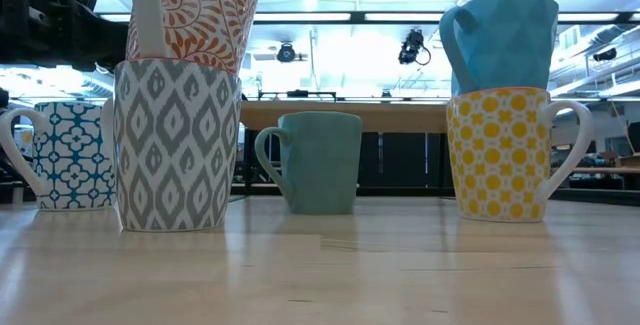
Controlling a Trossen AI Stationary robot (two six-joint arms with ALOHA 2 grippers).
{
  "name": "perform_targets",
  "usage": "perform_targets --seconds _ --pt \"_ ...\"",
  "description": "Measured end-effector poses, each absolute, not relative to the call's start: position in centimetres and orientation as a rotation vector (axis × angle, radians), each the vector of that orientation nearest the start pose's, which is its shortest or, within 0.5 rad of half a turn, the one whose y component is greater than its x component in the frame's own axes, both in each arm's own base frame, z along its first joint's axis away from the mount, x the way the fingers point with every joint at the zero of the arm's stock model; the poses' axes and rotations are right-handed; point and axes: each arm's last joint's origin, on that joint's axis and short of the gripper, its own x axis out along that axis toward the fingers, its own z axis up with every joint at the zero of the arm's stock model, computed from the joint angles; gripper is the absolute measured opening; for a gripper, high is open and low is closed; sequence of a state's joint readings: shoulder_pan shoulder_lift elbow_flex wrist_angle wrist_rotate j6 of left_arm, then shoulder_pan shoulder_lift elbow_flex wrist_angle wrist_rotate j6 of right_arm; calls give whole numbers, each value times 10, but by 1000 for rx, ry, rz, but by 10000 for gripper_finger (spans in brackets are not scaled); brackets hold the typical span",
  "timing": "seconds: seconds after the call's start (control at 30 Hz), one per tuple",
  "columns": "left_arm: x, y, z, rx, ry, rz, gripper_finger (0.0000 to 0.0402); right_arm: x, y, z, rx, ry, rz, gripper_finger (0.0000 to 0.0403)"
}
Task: Place coffee mugs
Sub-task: Put the blue mug on the shelf
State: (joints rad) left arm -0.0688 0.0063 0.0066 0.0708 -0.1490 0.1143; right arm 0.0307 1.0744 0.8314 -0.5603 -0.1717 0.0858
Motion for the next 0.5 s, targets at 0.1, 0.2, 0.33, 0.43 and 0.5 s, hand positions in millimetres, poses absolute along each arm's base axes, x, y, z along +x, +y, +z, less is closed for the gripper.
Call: perform_targets --seconds 0.1,0.2,0.33,0.43,0.5 --pt "97 -2 172 107 -66 84 148 215 12 263 144 825 168 132" --pt "97 -2 172 107 -65 84 148 217 12 261 145 837 167 132" --pt "97 -2 172 107 -66 84 148 220 12 257 146 856 166 126" --pt "97 -2 172 107 -65 84 148 221 12 256 147 860 165 111" --pt "97 -2 172 107 -65 84 148 221 12 256 147 860 164 96"
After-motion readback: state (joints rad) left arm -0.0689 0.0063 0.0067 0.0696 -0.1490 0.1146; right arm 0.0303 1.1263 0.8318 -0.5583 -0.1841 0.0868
